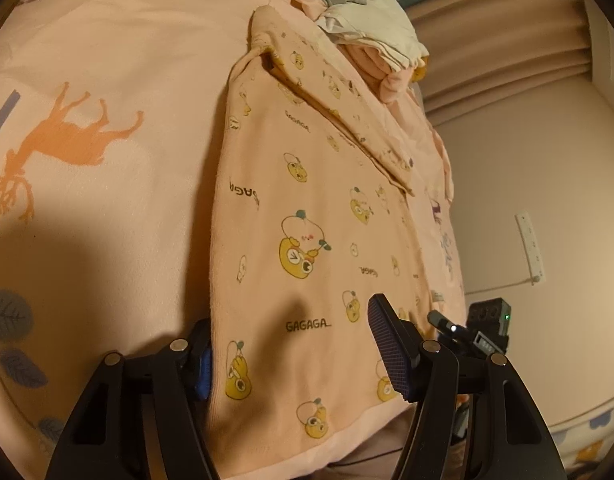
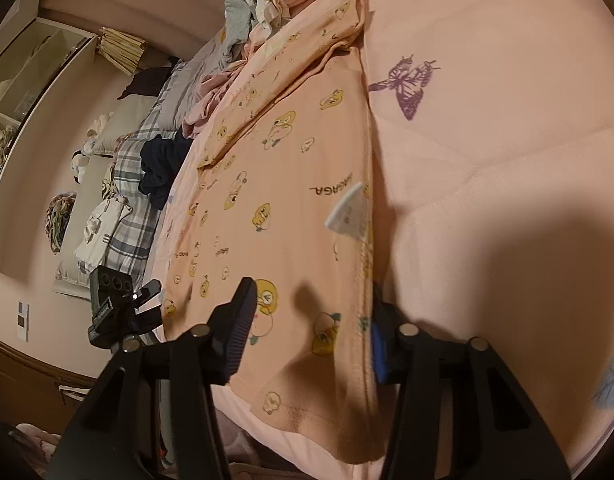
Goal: Fold small clothes
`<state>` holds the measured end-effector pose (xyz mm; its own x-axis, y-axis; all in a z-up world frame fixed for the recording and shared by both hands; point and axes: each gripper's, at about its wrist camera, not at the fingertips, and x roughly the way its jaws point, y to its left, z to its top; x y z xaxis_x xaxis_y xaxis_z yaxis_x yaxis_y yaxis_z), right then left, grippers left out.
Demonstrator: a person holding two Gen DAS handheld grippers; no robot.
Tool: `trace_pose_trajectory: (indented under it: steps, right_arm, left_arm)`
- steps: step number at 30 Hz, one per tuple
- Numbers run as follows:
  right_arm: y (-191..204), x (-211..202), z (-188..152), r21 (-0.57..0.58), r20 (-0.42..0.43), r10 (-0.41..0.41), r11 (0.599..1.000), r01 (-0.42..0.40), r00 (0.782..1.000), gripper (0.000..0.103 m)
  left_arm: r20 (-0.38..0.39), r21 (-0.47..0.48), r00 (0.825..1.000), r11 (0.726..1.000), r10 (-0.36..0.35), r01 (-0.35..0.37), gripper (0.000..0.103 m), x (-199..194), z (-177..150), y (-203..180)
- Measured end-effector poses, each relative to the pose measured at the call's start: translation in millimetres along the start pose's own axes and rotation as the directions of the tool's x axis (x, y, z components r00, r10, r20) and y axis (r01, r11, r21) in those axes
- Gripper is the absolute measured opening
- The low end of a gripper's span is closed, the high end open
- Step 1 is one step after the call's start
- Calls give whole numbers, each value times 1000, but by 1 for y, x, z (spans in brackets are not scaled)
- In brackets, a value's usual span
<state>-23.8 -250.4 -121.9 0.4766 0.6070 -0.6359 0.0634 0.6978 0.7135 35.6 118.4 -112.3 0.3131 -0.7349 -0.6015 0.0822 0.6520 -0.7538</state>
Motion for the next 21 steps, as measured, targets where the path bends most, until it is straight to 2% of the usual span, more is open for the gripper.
trace_pose_trajectory:
  steps: [3,7,13,15,21]
  right_arm:
    - [-4,2,2,12,3,-13,1000,13,1000,36]
    - [-6,3,3,6,9,-36,999,36,999,21]
    - [-8,-2,-1,15,24,-41,999,40,999,12]
    - [-6,-5,-3,19,37,-19,1000,18,999,12]
    - [-2,-11,-2,27,76,71,997,-73,995,9]
  left_arm:
    - [-6,16,1000,1000,19,-19,61,3,1,0]
    - [-7,18,998,998,56,-56,37,5,4,3]
    - [-5,-42,997,996,83,-84,7,2,3,13]
    - [1,-60,998,997,57,-57,5,-2,1,14]
    - [13,-76,997,994,-80,81,3,-6,-1,5]
